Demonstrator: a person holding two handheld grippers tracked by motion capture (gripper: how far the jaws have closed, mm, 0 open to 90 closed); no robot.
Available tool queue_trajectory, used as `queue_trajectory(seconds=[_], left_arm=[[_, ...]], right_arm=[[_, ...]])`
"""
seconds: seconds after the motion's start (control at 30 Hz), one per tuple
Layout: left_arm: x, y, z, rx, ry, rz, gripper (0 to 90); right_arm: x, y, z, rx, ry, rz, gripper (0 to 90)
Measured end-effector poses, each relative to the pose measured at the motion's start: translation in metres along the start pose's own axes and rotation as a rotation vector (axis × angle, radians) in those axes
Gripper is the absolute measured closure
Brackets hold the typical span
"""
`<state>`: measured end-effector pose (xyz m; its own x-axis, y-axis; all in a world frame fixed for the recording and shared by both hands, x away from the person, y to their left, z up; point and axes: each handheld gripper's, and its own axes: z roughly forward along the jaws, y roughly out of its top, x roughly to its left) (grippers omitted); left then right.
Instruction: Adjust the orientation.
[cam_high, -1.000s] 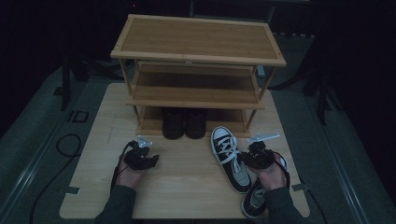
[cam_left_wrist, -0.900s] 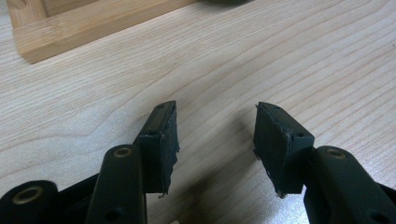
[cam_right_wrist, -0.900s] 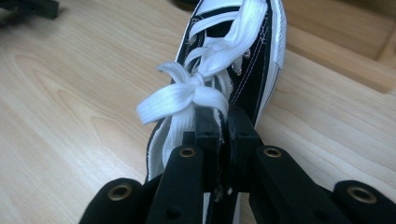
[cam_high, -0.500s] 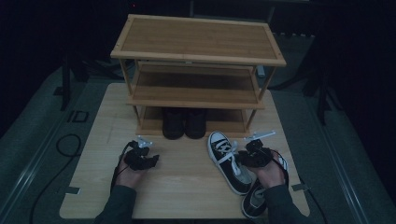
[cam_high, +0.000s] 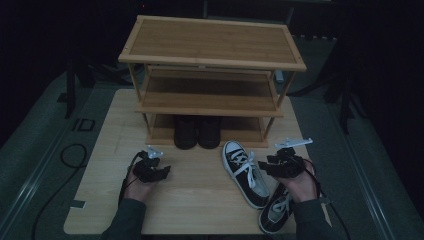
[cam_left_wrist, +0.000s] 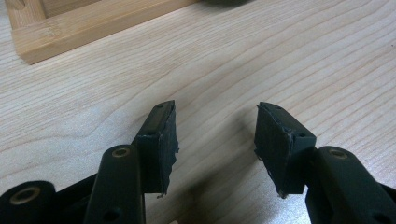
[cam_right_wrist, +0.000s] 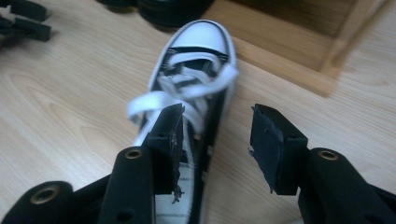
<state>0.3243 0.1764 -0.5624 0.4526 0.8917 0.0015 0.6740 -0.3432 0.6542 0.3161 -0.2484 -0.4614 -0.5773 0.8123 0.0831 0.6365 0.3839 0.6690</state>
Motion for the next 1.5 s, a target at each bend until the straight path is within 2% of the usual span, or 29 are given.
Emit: queue_trajectory(seconds=[0.33,0.67,0.93,1.17,1.5], left_arm=[[0.0,0.0,0.0,0.0,0.0,0.001,49.0],[0.001,0.001,0.001,0.001,-0.002,0.003,48.9],[0.0,0.001,0.001,0.001,0.001,0.002,48.8],[-0.001,0.0,0.001,-0.001,0.004,-0.002,48.4],[-0.001,0.0,0.001,-0.001,0.004,-0.002,48.3]], right_arm=[[-0.03,-0.019,-0.015,-0.007,-0.058,0.072,51.5],[-0.049,-0.045,-0.029,-0.015,-0.099,0.129,50.4],[-0.058,-0.063,-0.033,0.013,-0.138,0.152,50.3],[-0.065,-0.075,-0.032,0.022,-0.14,0.181,50.4],[-0.068,-0.087,-0.031,0.058,-0.167,0.178,50.4]])
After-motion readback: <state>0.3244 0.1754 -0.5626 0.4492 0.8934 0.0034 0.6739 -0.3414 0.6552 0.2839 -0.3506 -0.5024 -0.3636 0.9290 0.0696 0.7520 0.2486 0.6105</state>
